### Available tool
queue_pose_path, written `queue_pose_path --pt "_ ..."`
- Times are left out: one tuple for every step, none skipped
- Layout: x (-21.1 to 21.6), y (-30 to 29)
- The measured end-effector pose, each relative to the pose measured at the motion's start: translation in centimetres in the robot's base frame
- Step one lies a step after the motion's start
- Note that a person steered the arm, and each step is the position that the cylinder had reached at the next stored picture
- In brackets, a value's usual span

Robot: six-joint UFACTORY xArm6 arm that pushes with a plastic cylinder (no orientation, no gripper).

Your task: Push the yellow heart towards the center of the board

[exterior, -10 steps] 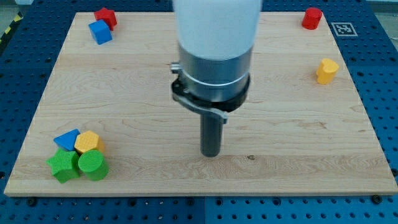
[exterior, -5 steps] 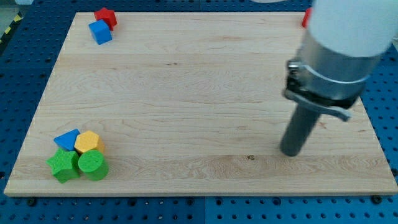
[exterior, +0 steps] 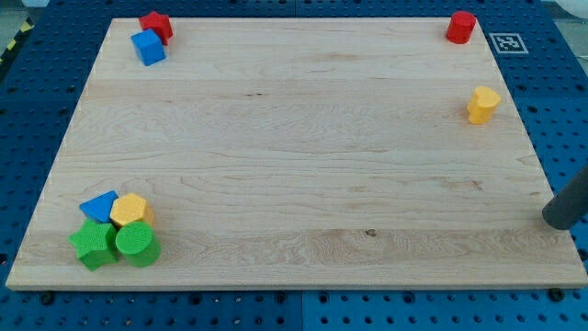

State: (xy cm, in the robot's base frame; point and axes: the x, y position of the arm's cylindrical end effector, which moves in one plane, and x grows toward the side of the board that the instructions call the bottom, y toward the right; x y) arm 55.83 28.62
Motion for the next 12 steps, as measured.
queue_pose_path --pt "0.0 0.1" --pt "0.0 1.7" --pt "0.0 2.4" --pt "0.0 2.4" --pt "0.0 2.7" --pt "-0.1 5.7" --pt "-1.5 5.8" --pt "-4.9 5.8" --pt "-9.4 5.2" --pt "-15.0 4.6" --pt "-18.3 0.2" --pt "-18.9 -3.1"
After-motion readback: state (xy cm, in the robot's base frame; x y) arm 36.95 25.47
